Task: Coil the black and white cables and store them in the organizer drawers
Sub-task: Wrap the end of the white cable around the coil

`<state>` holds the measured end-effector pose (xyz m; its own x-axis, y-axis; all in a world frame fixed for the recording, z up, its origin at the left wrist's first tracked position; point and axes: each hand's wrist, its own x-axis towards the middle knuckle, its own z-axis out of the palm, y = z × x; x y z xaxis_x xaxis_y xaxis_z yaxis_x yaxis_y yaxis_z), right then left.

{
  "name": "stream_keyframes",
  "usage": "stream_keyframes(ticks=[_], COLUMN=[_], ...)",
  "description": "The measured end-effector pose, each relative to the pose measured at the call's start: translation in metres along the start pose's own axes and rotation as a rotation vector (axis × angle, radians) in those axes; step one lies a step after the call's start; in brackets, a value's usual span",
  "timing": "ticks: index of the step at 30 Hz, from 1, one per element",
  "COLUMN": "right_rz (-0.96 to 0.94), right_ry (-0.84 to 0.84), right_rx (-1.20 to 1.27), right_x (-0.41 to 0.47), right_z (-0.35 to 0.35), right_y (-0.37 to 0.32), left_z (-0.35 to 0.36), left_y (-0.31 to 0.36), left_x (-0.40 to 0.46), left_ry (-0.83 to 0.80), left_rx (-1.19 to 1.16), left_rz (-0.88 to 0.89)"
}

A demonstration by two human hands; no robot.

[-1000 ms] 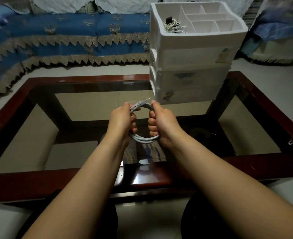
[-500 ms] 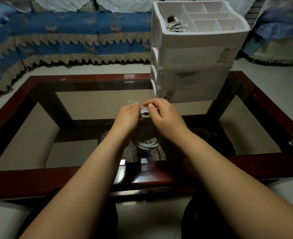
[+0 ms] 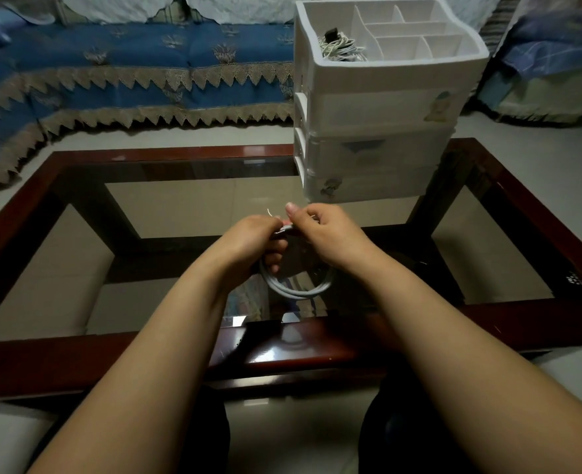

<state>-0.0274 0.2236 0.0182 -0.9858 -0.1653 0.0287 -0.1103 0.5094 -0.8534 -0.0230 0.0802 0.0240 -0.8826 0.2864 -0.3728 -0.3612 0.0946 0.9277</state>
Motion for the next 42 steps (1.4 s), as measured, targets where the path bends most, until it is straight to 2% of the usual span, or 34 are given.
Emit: stream_keyframes(ticks=[2,4,8,11,14,19,21,24,26,29,32,34,42], right_rz=[-0.029,-0.021,0.017,0.087,0.183,0.289,0.284,0.269,0.227,0.138,0.085,0.064,0.121], right_ry=[0.113,0.204,0.226,0.186,0.041,-0.434,-0.55,-0.647,-0.591,-0.403,-0.328,-0.314,-0.376], right_rx=[0.095,0.2,0.284,0.328,0.388,0.49,0.503,0.44,0.248,-0.011,-0.023,-0.07,0.077], right_x=[0.0,-0.001,-0.005,-0.007,-0.006,0.0,0.001,0.0,-0.004,-0.011,-0.012,-0.011,-0.012], right_z=[0.002,0.006,0.011,0.012,0.005,-0.035,-0.046,-0.052,-0.047,-0.037,-0.036,-0.035,-0.034], right_y=[0.0,0.0,-0.004,-0.007,-0.006,0.009,0.014,0.016,0.012,-0.001,-0.003,-0.002,-0.003], left_z=[0.0,0.006,0.017,0.013,0.015,0.019,0.021,0.023,0.022,0.023,0.024,0.025,0.026], left_y=[0.001,0.003,-0.003,-0.009,-0.008,-0.002,-0.003,-0.005,-0.008,-0.013,-0.013,-0.013,-0.018], left_x=[-0.001,-0.002,-0.006,-0.006,-0.006,-0.011,-0.012,-0.008,-0.004,-0.001,0.0,0.0,-0.002], left_ry=[-0.007,0.096,0.496,0.618,0.611,0.402,0.325,0.328,0.342,0.301,0.286,0.27,0.414], left_rx=[-0.035,0.051,0.774,1.02,1.155,1.281,1.299,1.283,1.228,1.02,0.796,0.729,0.751], left_rz=[0.028,0.092,0.403,0.52,0.522,0.547,0.554,0.571,0.557,0.534,0.479,0.449,0.528])
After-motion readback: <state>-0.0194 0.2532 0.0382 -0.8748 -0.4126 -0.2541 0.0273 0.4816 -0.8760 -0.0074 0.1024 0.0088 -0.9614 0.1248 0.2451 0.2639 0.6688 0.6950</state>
